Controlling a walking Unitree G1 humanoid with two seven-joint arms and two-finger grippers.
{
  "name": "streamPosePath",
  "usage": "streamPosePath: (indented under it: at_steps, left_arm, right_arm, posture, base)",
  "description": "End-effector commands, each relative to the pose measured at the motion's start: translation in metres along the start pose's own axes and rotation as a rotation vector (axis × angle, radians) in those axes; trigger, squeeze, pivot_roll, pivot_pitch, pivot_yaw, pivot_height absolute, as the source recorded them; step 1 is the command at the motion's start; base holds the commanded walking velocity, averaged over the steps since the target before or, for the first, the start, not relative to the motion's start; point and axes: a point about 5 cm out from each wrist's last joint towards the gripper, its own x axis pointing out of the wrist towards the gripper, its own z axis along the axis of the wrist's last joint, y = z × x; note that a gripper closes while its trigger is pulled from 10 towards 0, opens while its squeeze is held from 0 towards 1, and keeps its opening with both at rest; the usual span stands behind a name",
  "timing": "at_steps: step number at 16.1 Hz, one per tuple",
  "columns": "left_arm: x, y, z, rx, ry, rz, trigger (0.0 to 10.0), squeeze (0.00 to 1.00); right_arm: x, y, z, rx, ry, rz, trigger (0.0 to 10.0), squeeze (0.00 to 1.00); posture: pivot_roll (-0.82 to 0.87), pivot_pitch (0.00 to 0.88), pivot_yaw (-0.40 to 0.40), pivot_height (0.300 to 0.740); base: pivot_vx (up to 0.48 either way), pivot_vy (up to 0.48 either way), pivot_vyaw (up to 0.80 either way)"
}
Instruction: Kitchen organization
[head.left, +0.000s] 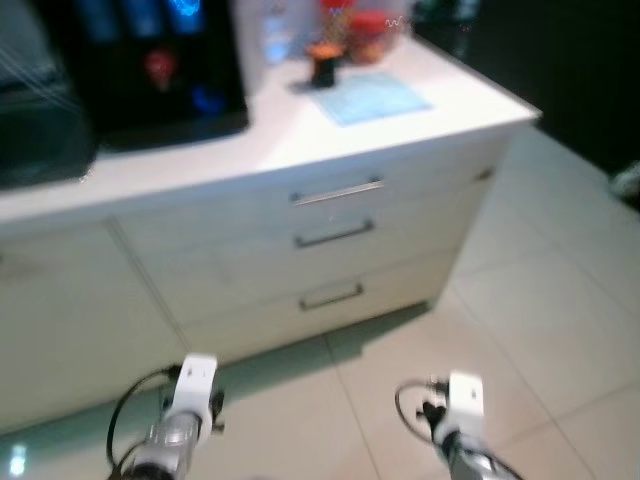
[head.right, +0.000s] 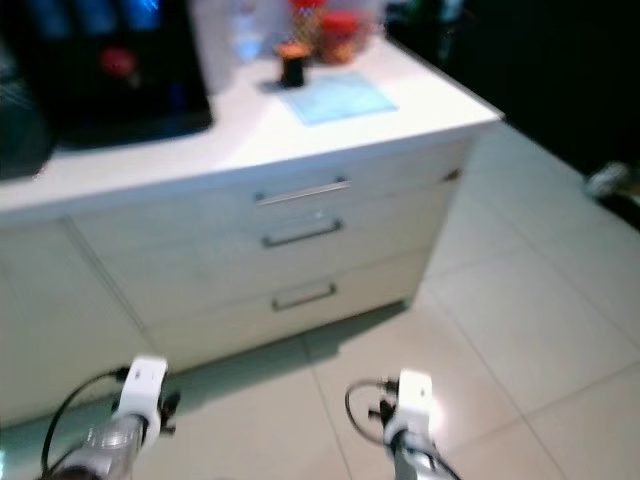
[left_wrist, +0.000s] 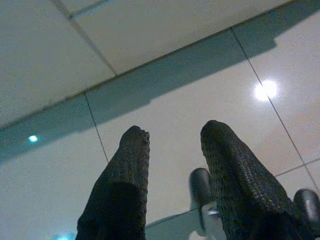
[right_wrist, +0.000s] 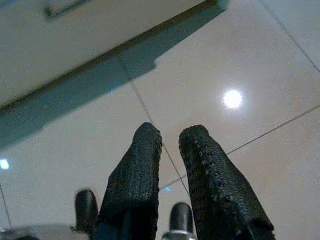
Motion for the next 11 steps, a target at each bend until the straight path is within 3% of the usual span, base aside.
streamPosePath:
  at_steps: [1,7,11]
  left_arm:
    - [-0.0012,0.003,-0.0055,0.012,0.018,0.007,10.0,0.0]
    - [-0.0012,0.0027,-0.0058,0.01,0.022,0.007,10.0,0.0]
    - [-0.001,0.0024,-0.0048,0.012,0.019,0.008,10.0,0.0]
  right_arm:
    - [0.0002,0.0056,-0.0002,-0.001,-0.006,0.017,10.0,0.0]
    - [0.0002,0.007,-0.0001,0.004,-0.011,0.024,10.0,0.0]
    - [0.0007,0.007,0.0013,0.021,-0.011,0.023,10.0,0.0]
  posture:
    - [-0.16,0.0,0.005,0.74]
    - [-0.16,0.0,0.004,0.74]
    - [-0.16,0.0,0.005,0.74]
  base:
    - [0.0,0.0,0.8]
    - [0.0,0.0,0.8]
    - [0.0,0.0,0.0]
